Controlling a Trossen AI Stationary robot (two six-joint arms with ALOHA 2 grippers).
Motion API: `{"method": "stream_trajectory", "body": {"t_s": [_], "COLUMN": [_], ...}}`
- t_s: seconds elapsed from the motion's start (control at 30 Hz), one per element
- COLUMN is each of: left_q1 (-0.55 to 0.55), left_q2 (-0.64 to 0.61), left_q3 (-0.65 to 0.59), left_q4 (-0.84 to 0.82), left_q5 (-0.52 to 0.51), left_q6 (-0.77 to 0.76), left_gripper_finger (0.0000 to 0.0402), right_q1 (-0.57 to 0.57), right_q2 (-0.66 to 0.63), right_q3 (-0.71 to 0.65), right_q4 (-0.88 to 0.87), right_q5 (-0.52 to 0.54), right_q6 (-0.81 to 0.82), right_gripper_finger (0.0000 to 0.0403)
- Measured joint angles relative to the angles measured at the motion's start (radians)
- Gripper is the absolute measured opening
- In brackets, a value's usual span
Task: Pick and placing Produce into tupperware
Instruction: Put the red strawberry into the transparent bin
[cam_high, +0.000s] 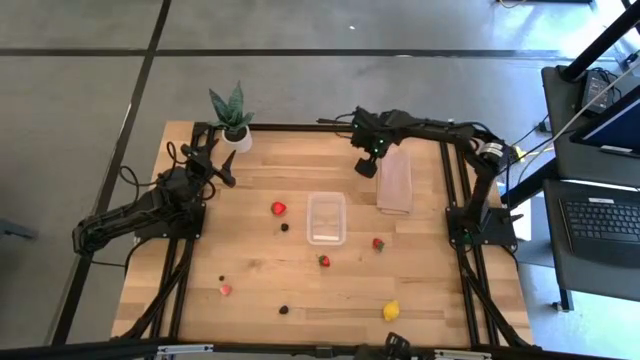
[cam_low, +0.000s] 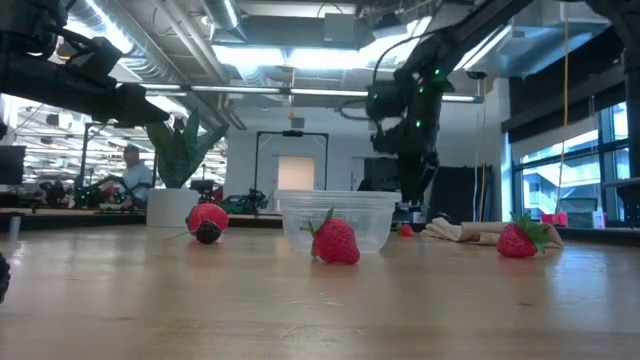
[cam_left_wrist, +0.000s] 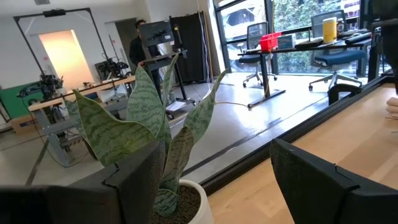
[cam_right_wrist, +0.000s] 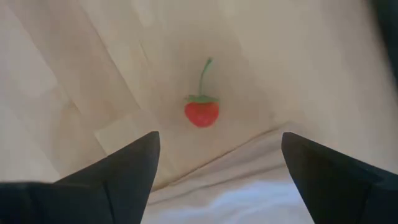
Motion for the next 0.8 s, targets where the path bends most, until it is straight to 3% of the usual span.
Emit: {"method": "stream_trajectory", "body": {"t_s": [0.43,0.8], "left_q1": [0.000,0.000], "left_q2": [0.000,0.000], "left_q3": [0.000,0.000], "left_q4": [0.000,0.000], "left_q5": [0.000,0.000], "left_q6": [0.000,0.000], "left_gripper_finger": [0.0285,0.0285], "right_q1": [0.022,0.022], "right_q2": [0.134,0.141], "right_q3": [0.000,0.000], "right_q4": [0.086,0.108], "right_q5": [0.008,0.008], "right_q6": [-0.004,-0.004], "right_gripper_finger": [0.0335,0.0280]}}
